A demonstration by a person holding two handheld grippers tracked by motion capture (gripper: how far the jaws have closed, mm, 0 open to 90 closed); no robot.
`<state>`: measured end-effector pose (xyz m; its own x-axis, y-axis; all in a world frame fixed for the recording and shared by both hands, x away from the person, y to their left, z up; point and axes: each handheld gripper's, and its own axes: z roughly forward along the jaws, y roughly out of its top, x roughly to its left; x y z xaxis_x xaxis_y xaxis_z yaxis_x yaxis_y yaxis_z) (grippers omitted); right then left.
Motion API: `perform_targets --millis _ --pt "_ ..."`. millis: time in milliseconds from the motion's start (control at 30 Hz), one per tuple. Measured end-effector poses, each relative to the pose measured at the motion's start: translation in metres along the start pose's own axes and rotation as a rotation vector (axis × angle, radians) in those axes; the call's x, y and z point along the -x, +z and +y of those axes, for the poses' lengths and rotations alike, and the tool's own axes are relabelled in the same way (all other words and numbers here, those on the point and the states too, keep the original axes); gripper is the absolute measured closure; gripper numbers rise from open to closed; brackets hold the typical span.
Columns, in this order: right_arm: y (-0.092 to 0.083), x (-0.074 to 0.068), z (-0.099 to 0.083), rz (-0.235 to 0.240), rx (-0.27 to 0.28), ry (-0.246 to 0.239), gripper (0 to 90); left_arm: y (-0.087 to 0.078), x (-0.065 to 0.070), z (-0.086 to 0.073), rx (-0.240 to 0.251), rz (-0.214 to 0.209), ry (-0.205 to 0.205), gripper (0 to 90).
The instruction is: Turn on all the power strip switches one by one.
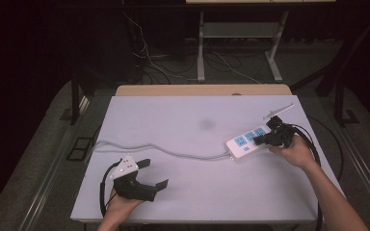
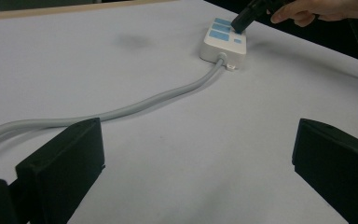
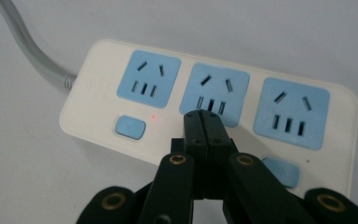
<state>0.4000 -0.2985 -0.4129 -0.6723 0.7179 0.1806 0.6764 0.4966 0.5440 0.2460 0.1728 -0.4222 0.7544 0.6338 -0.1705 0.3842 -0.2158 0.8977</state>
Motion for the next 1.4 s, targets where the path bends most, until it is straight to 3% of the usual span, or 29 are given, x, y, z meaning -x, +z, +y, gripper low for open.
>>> perform_targets --millis 33,200,367,600,1100,1400 --pt "0.001 0.0 0.0 0.04 -0.005 0.007 90.0 0.0 0.0 0.0 0.002 -0.001 -0.002 0.8" --pt "0.004 -0.008 0.005 -0.019 -0.014 -0.039 90.0 -0.001 0.0 0.0 -0.001 0.002 0.002 0.8" --pt "0.003 -0.007 0.008 -0.007 -0.04 -0.02 90.0 -0.001 -0.004 -0.001 0.005 0.005 -0.011 0.8" --pt "0.001 -0.009 0.009 -0.002 -0.033 -0.019 90.0 -0.001 -0.002 0.0 0.004 0.004 -0.004 0.8" --pt "-0.026 0.0 0.017 -0.012 0.015 -0.007 90.0 -0.001 -0.003 0.0 0.003 0.002 -0.007 0.8" --pt "-0.043 0.013 0.017 -0.031 0.054 0.017 90.0 -0.001 -0.003 0.0 0.007 0.001 -0.012 0.8"
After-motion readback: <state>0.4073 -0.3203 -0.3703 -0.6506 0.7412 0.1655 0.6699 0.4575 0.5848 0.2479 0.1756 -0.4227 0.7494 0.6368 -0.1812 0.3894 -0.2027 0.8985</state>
